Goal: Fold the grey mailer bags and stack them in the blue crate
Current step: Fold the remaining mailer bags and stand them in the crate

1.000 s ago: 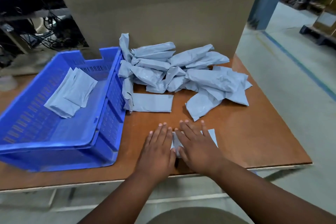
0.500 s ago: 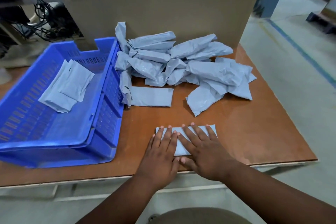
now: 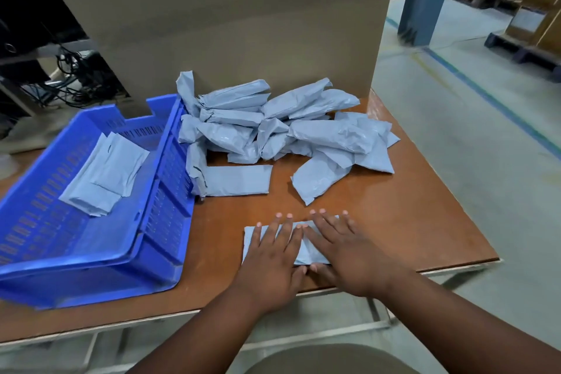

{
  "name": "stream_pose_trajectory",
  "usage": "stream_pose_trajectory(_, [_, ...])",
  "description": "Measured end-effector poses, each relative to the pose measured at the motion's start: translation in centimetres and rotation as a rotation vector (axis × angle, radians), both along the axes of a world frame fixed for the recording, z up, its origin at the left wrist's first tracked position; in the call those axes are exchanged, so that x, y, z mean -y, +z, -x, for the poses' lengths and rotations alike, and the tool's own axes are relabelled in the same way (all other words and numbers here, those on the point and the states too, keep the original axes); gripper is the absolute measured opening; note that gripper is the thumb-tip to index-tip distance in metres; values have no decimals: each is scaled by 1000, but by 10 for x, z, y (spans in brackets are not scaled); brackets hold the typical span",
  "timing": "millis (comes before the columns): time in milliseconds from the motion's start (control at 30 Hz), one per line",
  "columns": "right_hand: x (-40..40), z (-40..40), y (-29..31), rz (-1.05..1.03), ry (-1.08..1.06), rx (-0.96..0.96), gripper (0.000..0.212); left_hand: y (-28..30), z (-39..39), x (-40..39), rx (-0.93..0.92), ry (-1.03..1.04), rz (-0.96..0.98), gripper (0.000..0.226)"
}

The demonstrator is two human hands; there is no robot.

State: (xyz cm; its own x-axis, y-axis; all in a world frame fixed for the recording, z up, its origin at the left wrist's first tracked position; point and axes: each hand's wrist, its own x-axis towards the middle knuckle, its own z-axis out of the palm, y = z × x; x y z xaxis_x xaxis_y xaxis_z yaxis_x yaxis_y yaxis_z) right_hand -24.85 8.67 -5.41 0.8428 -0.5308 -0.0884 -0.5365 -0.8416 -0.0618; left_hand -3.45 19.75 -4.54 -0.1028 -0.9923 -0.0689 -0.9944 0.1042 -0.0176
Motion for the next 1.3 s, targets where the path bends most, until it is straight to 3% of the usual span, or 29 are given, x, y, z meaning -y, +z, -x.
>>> stream_pose_trajectory(467, [3, 15, -26, -59, -40, 66, 76, -19, 26, 18, 52, 17, -8, 76])
stream_pose_trajectory(833, [7, 13, -9, -143, -64, 34, 73, -2, 14, 20, -26, 19, -94, 76])
stream_pose_trajectory(1067, [14, -38, 25, -49, -151, 174, 51, 9, -11, 24, -137, 166, 87, 67])
stream_pose_trajectory(1200, [2, -76, 16, -175, -166, 128, 56, 0, -12, 23, -162, 126, 54, 59])
stream_pose_trajectory(1300, [2, -70, 2, -94, -218, 111, 61, -7, -23, 19, -144, 147, 50, 63])
